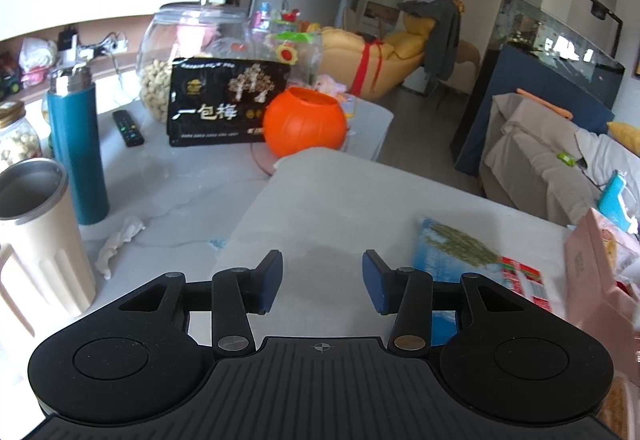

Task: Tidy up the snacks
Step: 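Carry the brown square snack to the pink box and release it with the right tool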

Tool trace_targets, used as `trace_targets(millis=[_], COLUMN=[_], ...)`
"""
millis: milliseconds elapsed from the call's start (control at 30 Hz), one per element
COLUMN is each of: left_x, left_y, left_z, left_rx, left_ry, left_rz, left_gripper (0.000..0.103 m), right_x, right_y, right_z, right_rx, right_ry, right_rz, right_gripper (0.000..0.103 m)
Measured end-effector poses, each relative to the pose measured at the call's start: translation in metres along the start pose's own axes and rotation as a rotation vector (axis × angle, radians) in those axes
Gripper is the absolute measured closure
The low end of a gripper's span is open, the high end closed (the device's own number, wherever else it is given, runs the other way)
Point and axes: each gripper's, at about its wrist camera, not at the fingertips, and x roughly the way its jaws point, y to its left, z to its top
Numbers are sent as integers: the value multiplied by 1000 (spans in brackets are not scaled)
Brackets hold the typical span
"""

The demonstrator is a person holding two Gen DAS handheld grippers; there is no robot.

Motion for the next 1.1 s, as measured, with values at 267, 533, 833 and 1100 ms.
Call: trace_targets(millis=[267,533,833,1100], left_x=[-29,-56,-56,-57], left_y=[-69,-127,-156,-176], left_z=[-12,-40,-67,-85], left_rx=[130,316,426,505], left_ry=[173,281,370,395], left_rz=[-332,-445,-475,-453], left_gripper=[54,54,54,59], right_x=[-36,-37,-31,-33], right_y=[-63,-113,-150,-145], right_z=[-50,-75,-92,-98], right_rx=[109,238,342,323], right_ry=[29,1,-5,-38], right_rz=[-140,-181,-191,-203], right_gripper=[59,58,81,80])
